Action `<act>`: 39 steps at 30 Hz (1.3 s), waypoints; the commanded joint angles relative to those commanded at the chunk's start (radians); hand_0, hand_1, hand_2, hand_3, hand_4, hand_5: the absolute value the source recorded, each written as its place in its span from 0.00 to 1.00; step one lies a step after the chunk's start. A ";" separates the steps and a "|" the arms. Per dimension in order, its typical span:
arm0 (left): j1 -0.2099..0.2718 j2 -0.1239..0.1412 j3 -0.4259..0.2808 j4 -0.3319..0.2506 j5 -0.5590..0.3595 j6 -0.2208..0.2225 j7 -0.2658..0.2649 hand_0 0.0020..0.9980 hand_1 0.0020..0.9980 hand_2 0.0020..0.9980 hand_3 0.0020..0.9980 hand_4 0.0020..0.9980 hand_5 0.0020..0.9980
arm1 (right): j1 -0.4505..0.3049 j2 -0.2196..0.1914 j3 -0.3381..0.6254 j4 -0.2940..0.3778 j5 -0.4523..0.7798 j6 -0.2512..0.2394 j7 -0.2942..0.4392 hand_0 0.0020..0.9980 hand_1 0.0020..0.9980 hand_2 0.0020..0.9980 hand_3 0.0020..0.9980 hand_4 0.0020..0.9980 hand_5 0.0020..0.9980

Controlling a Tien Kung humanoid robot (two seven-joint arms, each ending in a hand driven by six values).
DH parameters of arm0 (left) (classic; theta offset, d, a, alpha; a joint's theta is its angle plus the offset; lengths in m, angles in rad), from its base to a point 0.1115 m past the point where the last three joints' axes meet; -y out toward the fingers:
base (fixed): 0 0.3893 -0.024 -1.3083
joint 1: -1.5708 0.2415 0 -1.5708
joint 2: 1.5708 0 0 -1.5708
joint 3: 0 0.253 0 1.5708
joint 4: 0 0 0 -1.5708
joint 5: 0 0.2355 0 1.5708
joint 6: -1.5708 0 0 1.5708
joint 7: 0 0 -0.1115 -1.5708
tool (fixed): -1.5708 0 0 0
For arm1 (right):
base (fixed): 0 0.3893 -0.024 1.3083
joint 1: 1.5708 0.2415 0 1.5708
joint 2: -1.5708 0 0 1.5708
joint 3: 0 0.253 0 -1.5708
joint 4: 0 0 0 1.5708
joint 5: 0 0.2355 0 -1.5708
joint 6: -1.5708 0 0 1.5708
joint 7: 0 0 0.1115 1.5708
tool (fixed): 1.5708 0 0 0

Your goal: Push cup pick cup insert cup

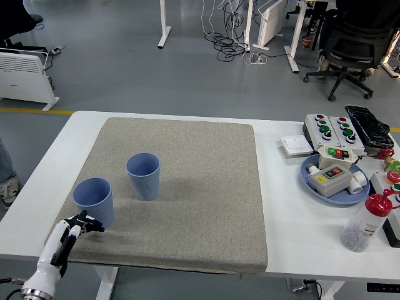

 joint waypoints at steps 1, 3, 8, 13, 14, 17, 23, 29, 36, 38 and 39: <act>-0.004 -0.001 0.003 0.004 -0.001 0.000 0.000 0.61 0.53 0.47 0.43 0.56 1.00 | 0.000 0.000 0.000 0.000 0.000 0.000 0.000 0.69 0.61 0.65 0.59 0.12 0.53; -0.023 -0.006 0.012 0.026 -0.004 0.000 -0.002 0.61 0.53 0.47 0.43 0.56 1.00 | -0.001 0.000 0.001 0.000 -0.002 0.000 0.000 0.69 0.61 0.65 0.59 0.12 0.53; -0.046 -0.010 0.019 0.058 -0.004 0.002 -0.005 0.62 0.53 0.47 0.43 0.56 1.00 | -0.002 0.001 0.000 0.000 0.000 0.000 0.001 0.69 0.61 0.65 0.59 0.12 0.53; -0.083 -0.006 0.032 0.098 0.000 0.001 -0.004 0.62 0.53 0.47 0.43 0.56 1.00 | -0.001 0.003 -0.002 0.000 0.004 0.001 0.002 0.69 0.61 0.65 0.59 0.12 0.53; -0.091 -0.006 0.034 0.107 -0.001 0.001 -0.005 0.61 0.53 0.47 0.43 0.56 1.00 | -0.001 0.004 -0.003 0.000 0.004 0.001 0.002 0.69 0.61 0.65 0.59 0.12 0.53; -0.110 -0.005 0.037 0.128 -0.003 0.001 -0.009 0.61 0.53 0.47 0.43 0.56 1.00 | -0.001 0.005 -0.003 0.000 0.004 0.001 0.002 0.69 0.61 0.65 0.59 0.12 0.53; -0.156 -0.006 0.052 0.165 -0.008 0.000 -0.012 0.61 0.53 0.47 0.43 0.56 1.00 | -0.004 0.008 0.003 0.001 -0.002 0.000 -0.001 0.69 0.61 0.65 0.59 0.12 0.53; -0.206 -0.017 0.057 0.209 -0.021 -0.001 -0.015 0.62 0.53 0.48 0.43 0.56 1.00 | -0.004 0.011 0.008 0.001 -0.010 -0.001 -0.004 0.69 0.61 0.65 0.59 0.12 0.53; -0.275 -0.037 0.088 0.275 -0.045 -0.007 -0.020 0.62 0.53 0.48 0.43 0.56 1.00 | -0.004 0.013 0.014 0.001 -0.019 -0.002 -0.007 0.69 0.61 0.65 0.59 0.12 0.53; -0.302 -0.046 0.104 0.305 -0.061 -0.008 -0.025 0.62 0.53 0.48 0.44 0.56 1.00 | -0.005 0.013 0.016 0.001 -0.023 -0.003 -0.009 0.69 0.61 0.65 0.59 0.12 0.53; -0.308 -0.047 0.108 0.311 -0.066 -0.009 -0.026 0.62 0.53 0.48 0.44 0.56 1.00 | -0.005 0.014 0.017 0.001 -0.024 -0.003 -0.009 0.69 0.61 0.65 0.59 0.12 0.53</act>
